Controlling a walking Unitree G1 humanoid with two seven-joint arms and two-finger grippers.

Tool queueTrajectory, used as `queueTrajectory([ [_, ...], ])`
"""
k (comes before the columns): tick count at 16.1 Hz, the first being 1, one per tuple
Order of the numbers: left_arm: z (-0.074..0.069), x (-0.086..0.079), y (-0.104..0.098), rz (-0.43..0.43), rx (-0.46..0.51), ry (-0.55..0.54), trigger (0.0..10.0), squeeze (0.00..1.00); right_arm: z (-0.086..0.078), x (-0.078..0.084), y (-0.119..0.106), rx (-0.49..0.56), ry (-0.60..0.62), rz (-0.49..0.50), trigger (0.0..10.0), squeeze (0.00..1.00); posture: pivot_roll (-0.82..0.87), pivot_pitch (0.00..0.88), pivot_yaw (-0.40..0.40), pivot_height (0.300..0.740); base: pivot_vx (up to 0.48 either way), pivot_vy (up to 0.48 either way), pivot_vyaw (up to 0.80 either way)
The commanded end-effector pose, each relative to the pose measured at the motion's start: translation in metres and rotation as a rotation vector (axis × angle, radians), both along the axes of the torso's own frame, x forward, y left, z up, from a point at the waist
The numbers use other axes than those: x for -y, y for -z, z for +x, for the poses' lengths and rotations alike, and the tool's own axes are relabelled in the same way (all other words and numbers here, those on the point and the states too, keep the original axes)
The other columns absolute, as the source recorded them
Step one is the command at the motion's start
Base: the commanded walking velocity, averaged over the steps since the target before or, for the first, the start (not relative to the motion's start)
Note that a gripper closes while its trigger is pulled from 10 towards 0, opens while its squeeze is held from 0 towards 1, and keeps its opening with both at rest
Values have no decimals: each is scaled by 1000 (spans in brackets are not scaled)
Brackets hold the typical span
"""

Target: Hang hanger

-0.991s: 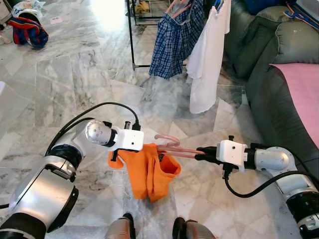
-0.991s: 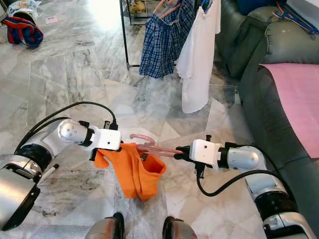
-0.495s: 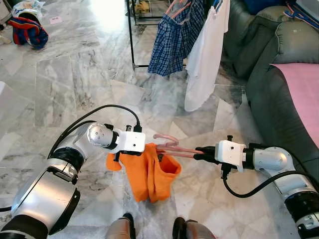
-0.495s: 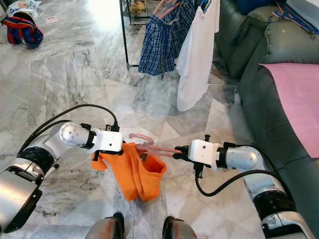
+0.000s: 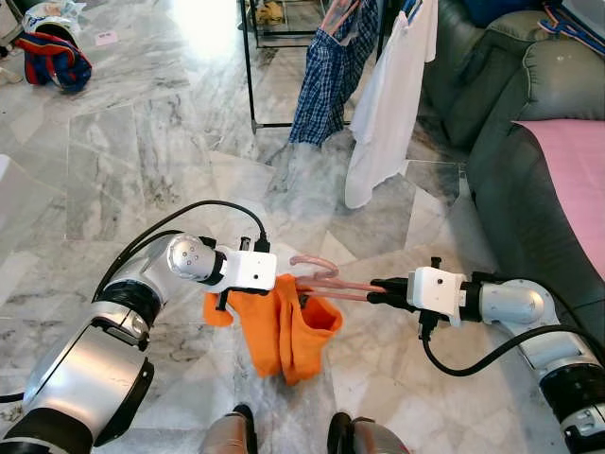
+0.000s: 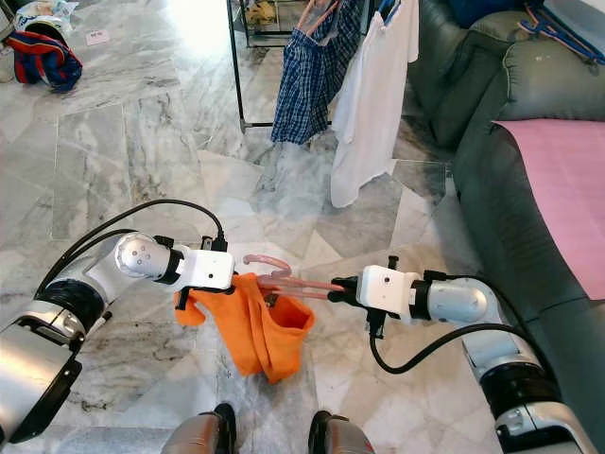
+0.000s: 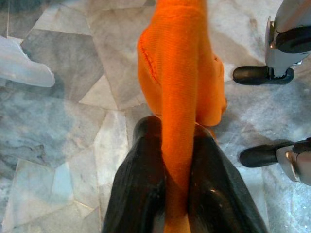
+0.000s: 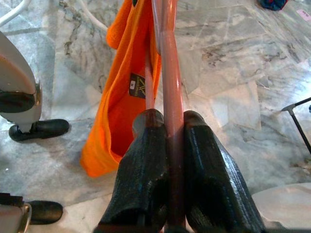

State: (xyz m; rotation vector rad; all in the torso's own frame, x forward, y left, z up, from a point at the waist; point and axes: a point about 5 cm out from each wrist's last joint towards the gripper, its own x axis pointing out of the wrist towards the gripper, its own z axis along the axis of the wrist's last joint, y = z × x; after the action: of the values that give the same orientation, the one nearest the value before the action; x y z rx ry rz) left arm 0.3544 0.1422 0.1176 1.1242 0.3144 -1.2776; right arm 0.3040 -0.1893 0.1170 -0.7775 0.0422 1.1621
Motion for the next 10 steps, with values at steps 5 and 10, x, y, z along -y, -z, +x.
queueTrajectory([
  [5, -4, -3, 8, 8, -25, -14, 0, 0, 0, -2, 3, -70, 34, 51, 10000, 1000, 0, 247, 0, 740, 0, 0, 0],
  [10, 0, -26, 3, 1, 11, -114, 0, 0, 3, 18, -11, -57, 37, -81, 10000, 1000, 7, 250, -1, 740, 0, 0, 0],
])
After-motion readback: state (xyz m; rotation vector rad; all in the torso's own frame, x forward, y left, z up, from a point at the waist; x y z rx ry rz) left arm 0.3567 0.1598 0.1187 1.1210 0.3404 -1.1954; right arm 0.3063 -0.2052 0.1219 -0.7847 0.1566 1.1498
